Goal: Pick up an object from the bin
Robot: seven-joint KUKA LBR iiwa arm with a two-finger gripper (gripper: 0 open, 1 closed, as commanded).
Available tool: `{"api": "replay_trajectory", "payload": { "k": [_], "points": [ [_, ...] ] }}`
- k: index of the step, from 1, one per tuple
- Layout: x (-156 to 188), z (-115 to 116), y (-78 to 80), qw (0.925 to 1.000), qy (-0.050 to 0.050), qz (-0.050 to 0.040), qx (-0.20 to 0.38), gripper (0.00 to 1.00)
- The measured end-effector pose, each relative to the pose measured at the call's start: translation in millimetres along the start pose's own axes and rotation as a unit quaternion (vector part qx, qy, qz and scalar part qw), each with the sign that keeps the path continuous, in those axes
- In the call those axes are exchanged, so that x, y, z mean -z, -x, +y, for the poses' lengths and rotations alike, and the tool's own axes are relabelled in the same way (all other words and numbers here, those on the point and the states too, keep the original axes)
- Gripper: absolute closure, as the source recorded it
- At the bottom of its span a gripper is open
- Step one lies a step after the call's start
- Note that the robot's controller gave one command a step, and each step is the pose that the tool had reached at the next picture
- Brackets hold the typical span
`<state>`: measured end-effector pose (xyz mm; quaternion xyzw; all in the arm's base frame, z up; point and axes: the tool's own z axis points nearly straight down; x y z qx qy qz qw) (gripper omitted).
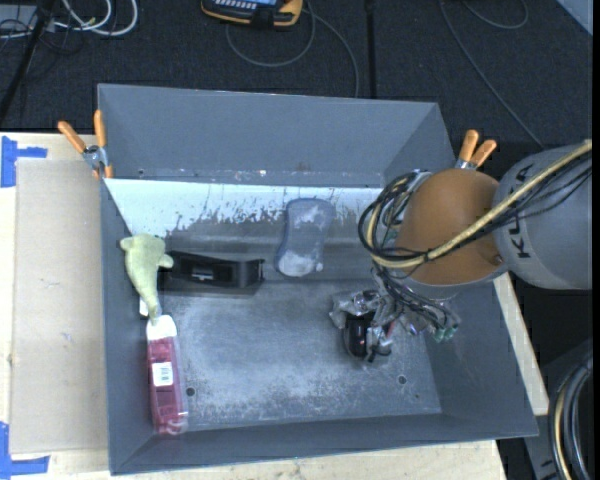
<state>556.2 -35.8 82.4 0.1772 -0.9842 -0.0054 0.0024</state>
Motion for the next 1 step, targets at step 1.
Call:
{"api": "replay_trajectory", "payload": {
  "k": [1],
  "points": [
    [48.0,-0.4,-2.7,0.9998,0.002,0.0034,0.018,1.0]
  ]
}}
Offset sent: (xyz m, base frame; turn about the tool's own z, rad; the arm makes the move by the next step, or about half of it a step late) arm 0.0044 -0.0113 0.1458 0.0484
